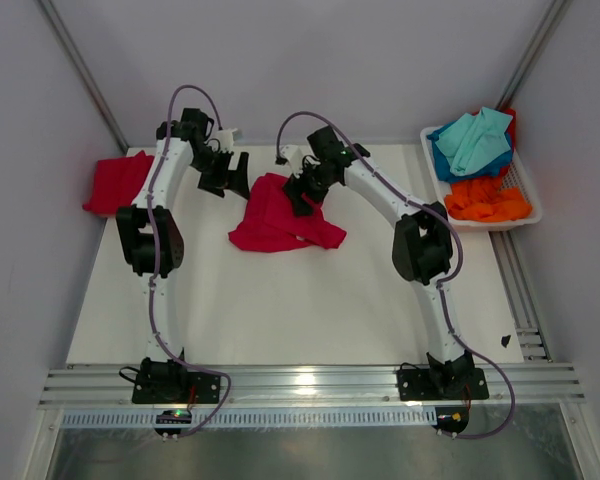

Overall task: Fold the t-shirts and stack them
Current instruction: Flatten out the tshirt

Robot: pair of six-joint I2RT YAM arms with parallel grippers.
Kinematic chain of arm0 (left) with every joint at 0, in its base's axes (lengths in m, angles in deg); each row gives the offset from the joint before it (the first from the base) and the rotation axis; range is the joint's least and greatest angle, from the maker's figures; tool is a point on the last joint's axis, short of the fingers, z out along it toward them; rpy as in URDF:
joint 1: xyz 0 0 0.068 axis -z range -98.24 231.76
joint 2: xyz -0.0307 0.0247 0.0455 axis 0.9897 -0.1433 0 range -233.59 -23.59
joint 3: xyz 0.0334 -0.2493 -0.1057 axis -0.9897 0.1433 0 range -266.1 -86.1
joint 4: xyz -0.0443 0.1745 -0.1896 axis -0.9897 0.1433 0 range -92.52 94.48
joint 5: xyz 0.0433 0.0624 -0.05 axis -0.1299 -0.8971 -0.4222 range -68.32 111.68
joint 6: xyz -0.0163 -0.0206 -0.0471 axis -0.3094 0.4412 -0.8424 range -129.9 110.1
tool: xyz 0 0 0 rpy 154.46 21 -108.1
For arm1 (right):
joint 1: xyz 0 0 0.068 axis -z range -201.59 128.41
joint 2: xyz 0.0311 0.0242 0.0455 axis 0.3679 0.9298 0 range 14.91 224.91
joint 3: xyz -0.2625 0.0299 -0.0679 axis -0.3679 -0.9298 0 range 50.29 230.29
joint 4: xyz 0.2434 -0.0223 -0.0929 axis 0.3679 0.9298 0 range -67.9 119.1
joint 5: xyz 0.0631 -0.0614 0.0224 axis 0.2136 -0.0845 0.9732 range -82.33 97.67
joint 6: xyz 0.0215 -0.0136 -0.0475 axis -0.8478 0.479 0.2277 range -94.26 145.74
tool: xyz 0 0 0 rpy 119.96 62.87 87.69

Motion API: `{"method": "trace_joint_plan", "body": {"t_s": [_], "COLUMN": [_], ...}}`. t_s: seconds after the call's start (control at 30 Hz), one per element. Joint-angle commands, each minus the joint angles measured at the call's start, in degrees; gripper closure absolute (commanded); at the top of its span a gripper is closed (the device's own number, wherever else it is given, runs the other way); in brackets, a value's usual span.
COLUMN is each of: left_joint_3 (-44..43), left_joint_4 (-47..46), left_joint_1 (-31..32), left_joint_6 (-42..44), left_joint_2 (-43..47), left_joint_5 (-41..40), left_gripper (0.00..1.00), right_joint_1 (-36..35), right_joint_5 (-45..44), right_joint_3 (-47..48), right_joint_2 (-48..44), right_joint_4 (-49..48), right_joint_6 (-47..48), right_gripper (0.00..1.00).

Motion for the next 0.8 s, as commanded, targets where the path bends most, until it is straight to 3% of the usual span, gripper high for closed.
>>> {"method": "trace_joint_plan", "body": {"t_s": [0.0,0.77], "left_joint_3": [0.1,3.9], "left_joint_4": [-0.9,-0.2], "left_joint_1": [0.2,0.2], "left_joint_6": [-0.5,-0.3], "left_joint_2": [0.5,1.7], "left_joint_5": [1.8,3.0], "left_gripper": [0.04,0.07], "right_joint_1": [-1.3,-5.1], "right_joint_5": [5.2,5.1], "right_joint_3": [2.5,4.0], "right_joint_2": [-4.5,2.0], "right_joint_4": [3.5,0.3], "right_joint_6": [0.9,0.9], "right_gripper": [0.23,0.28]}}
